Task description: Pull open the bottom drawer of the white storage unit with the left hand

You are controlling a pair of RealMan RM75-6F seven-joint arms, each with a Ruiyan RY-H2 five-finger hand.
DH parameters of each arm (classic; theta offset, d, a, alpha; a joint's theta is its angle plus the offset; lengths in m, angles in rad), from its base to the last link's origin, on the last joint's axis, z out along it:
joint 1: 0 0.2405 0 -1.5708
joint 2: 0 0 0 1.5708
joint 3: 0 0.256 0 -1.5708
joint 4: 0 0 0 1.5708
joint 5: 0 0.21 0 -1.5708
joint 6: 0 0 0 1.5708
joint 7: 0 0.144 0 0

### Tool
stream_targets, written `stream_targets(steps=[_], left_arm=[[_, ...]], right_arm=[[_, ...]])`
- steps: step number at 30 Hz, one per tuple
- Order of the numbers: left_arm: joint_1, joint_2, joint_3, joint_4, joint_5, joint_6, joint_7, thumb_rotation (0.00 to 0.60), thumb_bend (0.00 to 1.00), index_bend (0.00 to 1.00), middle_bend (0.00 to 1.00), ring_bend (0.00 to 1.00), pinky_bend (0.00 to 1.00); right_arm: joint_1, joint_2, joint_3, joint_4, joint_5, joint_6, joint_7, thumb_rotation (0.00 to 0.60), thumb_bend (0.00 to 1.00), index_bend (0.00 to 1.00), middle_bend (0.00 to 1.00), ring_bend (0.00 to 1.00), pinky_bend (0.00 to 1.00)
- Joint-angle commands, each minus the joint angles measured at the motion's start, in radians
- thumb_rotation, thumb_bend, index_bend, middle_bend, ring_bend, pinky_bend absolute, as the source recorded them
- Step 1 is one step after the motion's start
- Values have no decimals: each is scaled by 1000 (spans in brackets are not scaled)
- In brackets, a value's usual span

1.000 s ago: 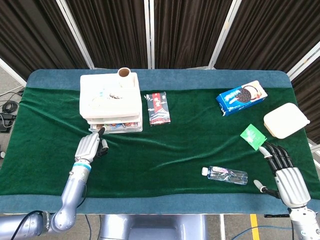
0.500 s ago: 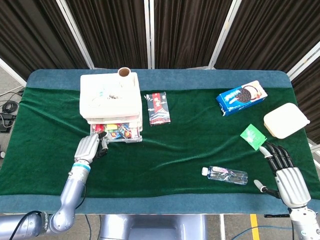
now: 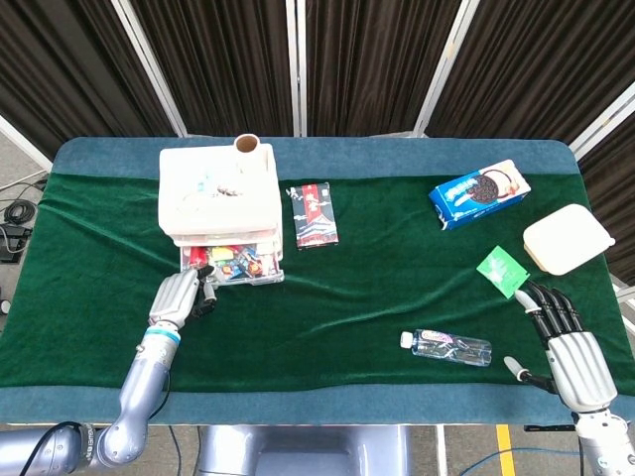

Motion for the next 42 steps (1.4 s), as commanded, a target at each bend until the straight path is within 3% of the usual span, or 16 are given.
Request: stream_targets(steps=[1, 42], left_arm=[[2, 3, 6, -7, 5, 2, -1, 600, 1000, 438, 833, 727, 695], [21, 26, 45, -48, 59, 1, -35, 600, 1000, 416, 833, 727, 695]], right_arm=[[0, 0, 0, 0, 1, -1, 0, 600, 84, 0, 0, 0, 0], [-1, 2, 1, -1, 1, 0, 0, 600, 84, 0, 0, 0, 0]])
